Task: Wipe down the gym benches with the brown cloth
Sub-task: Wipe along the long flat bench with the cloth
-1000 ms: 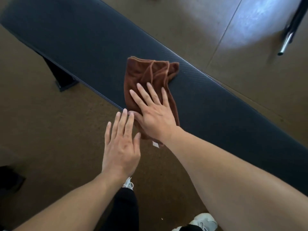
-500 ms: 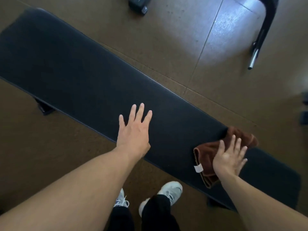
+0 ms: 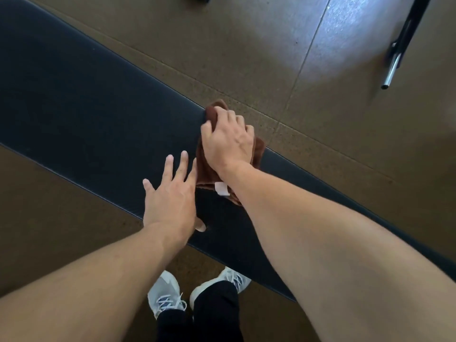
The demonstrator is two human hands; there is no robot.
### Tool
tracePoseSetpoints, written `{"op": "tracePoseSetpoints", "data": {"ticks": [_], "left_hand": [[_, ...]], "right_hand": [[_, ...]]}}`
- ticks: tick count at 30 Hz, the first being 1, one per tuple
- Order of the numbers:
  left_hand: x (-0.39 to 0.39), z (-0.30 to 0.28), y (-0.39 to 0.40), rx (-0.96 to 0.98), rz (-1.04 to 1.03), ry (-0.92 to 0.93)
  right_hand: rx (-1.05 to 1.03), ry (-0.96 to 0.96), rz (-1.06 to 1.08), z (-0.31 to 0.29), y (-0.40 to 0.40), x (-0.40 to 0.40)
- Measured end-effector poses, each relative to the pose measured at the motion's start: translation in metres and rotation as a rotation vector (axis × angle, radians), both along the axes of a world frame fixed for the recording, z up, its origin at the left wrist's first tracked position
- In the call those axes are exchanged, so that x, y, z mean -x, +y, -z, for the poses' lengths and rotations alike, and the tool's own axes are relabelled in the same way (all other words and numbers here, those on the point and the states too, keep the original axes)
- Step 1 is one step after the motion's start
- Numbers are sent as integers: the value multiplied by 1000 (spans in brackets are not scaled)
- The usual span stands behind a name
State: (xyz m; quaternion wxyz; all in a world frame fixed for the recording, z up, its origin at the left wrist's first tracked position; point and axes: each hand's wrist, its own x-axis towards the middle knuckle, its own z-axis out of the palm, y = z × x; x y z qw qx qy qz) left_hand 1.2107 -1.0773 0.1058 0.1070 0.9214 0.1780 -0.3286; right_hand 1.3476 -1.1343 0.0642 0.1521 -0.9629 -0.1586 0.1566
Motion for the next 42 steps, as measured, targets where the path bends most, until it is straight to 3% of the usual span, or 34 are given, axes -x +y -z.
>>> {"op": "tracePoseSetpoints", "data": {"ticks": [4, 9, 12, 16, 22, 25, 30, 36, 39, 42], "left_hand": [[-1, -2, 0, -26, 25, 7], [-2, -6, -3, -17, -8, 23], [-5, -9, -5, -32, -12, 38], [-9, -8, -7, -55, 1, 48], [-6, -6, 0, -38, 13, 33], [-5, -6, 2, -33, 32, 19], [3, -5, 5, -32, 80, -14], [59, 10, 24, 64, 254, -190], [101, 15, 38, 125, 332, -214], [130, 17, 61, 122, 425, -190]], "right_hand": [[34, 24, -127, 1, -48, -24], [287, 197, 234, -23, -229, -17], [364, 202, 437, -40, -306, -2], [276, 112, 514, -24, -271, -1], [10, 77, 129, -14, -101, -10], [-36, 63, -23, -4, -58, -19], [-38, -30, -147, 3, -121, 6], [59, -66, -212, -8, -231, 140], [180, -58, -187, -6, -228, 214], [214, -50, -140, -1, -183, 233]]}}
